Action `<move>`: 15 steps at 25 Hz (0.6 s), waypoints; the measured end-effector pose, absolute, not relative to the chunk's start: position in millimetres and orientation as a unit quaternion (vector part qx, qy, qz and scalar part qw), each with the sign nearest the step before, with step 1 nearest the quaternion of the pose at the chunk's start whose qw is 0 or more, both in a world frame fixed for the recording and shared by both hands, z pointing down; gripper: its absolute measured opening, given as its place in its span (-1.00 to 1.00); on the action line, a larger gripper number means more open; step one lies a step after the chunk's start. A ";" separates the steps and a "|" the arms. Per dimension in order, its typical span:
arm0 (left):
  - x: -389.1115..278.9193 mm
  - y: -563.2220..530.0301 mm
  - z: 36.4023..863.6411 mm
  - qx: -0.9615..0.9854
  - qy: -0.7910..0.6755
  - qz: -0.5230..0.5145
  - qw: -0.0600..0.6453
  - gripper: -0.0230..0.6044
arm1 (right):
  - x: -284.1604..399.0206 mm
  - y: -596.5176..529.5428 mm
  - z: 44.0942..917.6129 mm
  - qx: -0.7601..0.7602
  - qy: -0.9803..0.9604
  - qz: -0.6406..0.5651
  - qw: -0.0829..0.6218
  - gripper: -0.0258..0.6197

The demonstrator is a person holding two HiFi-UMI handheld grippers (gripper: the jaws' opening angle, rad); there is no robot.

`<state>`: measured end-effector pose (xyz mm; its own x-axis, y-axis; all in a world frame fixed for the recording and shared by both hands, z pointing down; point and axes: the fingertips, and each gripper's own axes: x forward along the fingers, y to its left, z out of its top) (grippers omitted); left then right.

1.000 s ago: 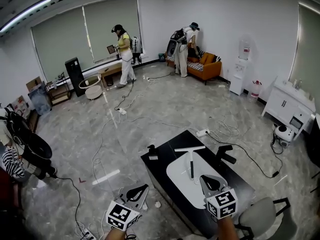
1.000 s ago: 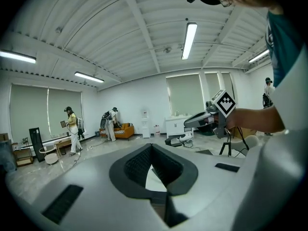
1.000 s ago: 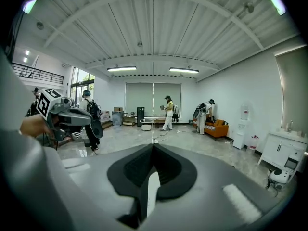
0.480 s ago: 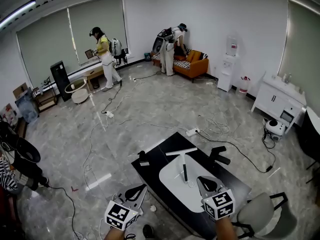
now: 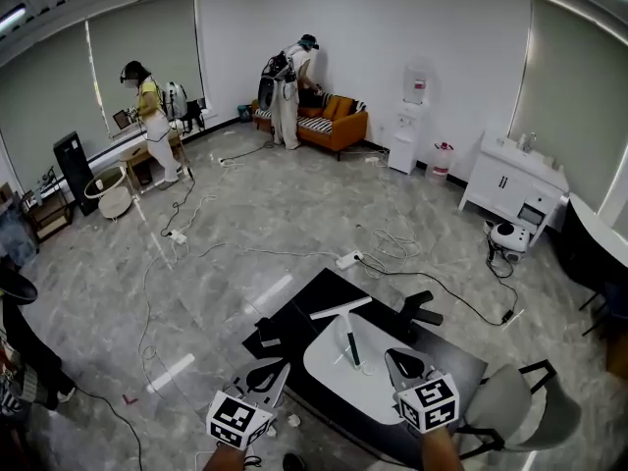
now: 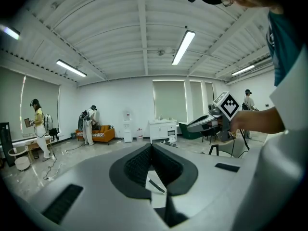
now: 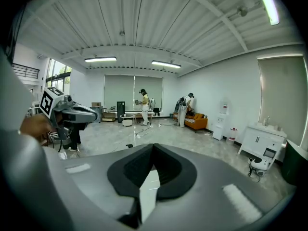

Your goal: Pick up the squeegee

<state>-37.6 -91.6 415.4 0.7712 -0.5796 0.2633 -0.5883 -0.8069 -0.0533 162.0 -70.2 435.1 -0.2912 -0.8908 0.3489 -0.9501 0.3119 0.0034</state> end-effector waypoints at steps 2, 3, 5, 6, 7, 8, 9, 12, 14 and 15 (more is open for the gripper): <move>-44.0 -105.8 415.6 0.944 -0.300 0.134 0.016 -0.92 | 156.3 -81.6 435.2 0.587 -0.790 0.104 0.145 -0.89; -47.7 -112.1 415.6 0.946 -0.295 0.134 0.016 -0.92 | 153.3 -86.6 434.9 0.591 -0.786 0.105 0.145 -0.89; -55.1 -123.9 414.8 0.948 -0.287 0.133 0.016 -0.92 | 147.9 -95.3 434.3 0.600 -0.780 0.107 0.145 -0.89; -58.3 -129.7 414.5 0.950 -0.284 0.132 0.016 -0.92 | 145.8 -99.4 434.2 0.604 -0.776 0.107 0.146 -0.89; -60.9 -135.0 414.5 0.951 -0.280 0.131 0.016 -0.92 | 144.2 -103.1 434.8 0.607 -0.773 0.107 0.147 -0.89; -63.1 -139.8 415.1 0.952 -0.276 0.129 0.016 -0.92 | 142.9 -106.5 436.0 0.611 -0.770 0.107 0.149 -0.89; -65.2 -144.2 416.2 0.954 -0.272 0.128 0.015 -0.92 | 141.5 -109.8 437.6 0.615 -0.767 0.107 0.150 -0.89; -70.1 -158.3 420.7 0.957 -0.262 0.128 0.014 -0.92 | 136.2 -119.8 441.4 0.623 -0.759 0.109 0.152 -0.89; -71.2 -165.7 423.4 0.958 -0.258 0.128 0.018 -0.92 | 132.6 -124.4 444.0 0.624 -0.758 0.112 0.155 -0.89; -70.5 -168.2 424.2 0.958 -0.256 0.128 0.019 -0.92 | 131.8 -126.3 445.7 0.623 -0.758 0.113 0.157 -0.89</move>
